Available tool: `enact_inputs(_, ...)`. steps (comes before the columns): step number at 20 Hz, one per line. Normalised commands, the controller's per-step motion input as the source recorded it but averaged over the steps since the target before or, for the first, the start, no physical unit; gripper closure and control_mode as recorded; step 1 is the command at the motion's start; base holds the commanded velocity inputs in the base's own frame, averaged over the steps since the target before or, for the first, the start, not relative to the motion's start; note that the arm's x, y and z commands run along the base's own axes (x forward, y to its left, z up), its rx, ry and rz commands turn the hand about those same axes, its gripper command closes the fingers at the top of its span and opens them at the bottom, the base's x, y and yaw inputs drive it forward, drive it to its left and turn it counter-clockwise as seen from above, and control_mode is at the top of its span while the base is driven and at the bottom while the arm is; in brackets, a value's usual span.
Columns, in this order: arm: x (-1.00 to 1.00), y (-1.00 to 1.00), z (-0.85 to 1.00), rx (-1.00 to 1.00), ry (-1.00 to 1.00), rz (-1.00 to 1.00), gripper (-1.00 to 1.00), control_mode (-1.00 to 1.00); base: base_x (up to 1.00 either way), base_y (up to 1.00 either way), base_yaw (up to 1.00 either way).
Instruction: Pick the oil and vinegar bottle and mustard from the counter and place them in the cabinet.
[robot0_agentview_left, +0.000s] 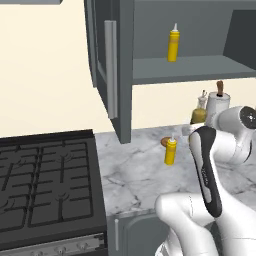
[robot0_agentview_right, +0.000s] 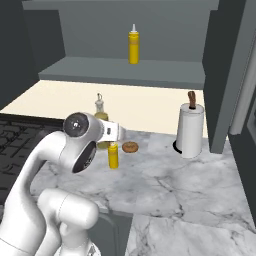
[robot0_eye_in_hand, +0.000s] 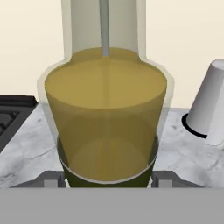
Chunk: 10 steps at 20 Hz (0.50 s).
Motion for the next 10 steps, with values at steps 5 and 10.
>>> enact_inputs(5, -0.04, -0.21, 0.67, -0.02, -0.12, -0.07, 1.0, -1.0, 0.0, 0.0, 0.0)
enact_inputs(10, 0.0, -0.32, 0.63, -0.01, -0.1, -0.07, 1.0, -1.0, 0.0, 0.0, 0.0)
